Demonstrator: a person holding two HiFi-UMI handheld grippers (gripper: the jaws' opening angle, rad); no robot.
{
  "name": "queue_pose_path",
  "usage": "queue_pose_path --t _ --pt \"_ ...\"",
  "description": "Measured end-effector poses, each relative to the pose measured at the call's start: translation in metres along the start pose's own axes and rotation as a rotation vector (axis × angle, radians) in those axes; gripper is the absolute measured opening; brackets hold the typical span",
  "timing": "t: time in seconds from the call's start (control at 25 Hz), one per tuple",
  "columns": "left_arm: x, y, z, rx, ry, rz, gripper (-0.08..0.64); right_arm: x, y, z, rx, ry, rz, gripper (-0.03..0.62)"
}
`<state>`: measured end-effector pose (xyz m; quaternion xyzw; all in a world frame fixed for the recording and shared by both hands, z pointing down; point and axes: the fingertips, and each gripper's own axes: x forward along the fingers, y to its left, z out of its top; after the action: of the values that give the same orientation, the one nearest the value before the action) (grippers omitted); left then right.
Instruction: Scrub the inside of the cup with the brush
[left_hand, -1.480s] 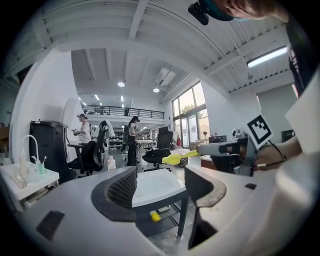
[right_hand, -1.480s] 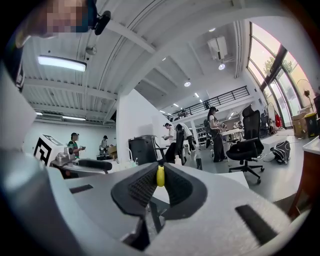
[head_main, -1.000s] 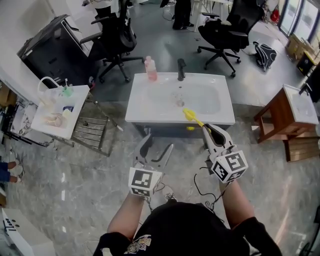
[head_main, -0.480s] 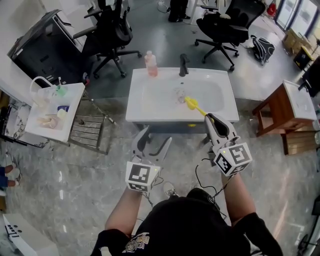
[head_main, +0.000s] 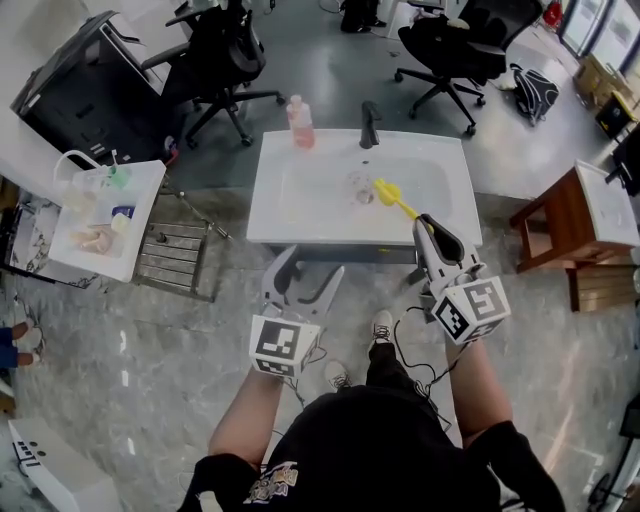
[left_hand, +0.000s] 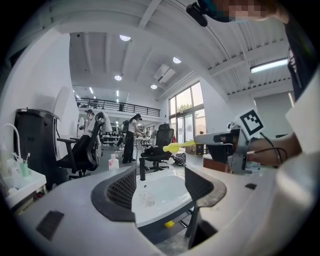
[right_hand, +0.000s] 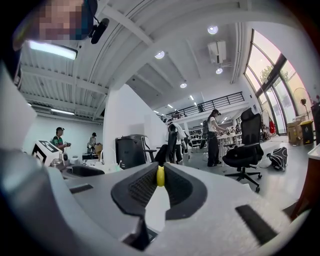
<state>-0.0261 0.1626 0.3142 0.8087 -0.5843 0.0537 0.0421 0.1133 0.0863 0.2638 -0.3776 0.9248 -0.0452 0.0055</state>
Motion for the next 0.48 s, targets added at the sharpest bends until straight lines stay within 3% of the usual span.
queue_pose_path --t 0.48 --pt "0.093 0.025 -0.003 0.008 0.051 0.064 0.278 0.077 -0.069 -0.003 0.008 0.026 0.104 0.04"
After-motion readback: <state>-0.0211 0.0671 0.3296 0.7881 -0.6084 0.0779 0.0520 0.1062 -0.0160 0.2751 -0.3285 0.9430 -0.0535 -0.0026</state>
